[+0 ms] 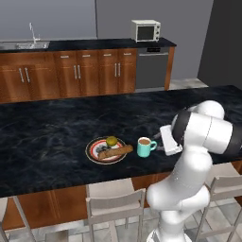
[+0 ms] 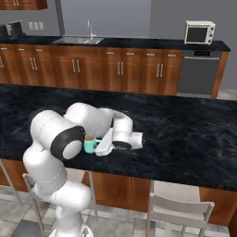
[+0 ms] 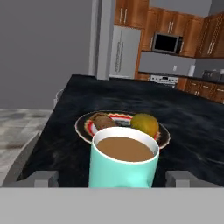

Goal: Pick up the brewed coffee from the coffee machine and place it next to the breakfast plate on the dining counter.

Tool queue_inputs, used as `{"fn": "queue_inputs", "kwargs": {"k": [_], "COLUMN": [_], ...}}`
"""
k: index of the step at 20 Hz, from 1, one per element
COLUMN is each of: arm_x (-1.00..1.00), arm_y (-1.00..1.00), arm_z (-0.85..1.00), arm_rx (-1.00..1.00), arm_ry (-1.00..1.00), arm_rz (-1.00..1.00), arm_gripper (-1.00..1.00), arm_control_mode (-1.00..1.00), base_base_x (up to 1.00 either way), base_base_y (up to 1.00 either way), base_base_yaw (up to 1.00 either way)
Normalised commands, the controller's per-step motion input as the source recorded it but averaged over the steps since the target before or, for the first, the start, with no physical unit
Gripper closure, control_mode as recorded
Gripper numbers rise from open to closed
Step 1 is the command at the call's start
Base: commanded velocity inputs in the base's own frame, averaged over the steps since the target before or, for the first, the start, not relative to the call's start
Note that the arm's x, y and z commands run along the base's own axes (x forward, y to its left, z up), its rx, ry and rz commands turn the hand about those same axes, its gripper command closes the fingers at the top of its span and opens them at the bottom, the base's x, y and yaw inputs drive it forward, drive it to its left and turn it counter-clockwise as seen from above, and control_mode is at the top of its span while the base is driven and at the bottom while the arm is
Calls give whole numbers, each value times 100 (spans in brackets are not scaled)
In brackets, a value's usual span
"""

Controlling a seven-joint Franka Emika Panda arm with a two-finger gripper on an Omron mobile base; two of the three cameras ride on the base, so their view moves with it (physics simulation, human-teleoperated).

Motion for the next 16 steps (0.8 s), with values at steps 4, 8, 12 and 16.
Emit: {"fn": "queue_inputs", "kwargs": {"k": [4, 8, 12, 16], "arm_x": [-81, -76, -60, -56], "arm_y": [0, 0, 0, 0], "arm_z": [82, 100, 100, 100], "arm_rx": [0, 0, 0, -1], "arm_ry": [0, 0, 13, 21], "arm_rz": [-1, -2, -11, -14], "arm_gripper": [-100, -100, -100, -100], "arm_control_mode": [-100, -100, -100, -100], "base_base_x": [0, 0, 0, 0], "base_base_y": [0, 0, 0, 0], "base_base_yaw": [0, 0, 0, 0]}}
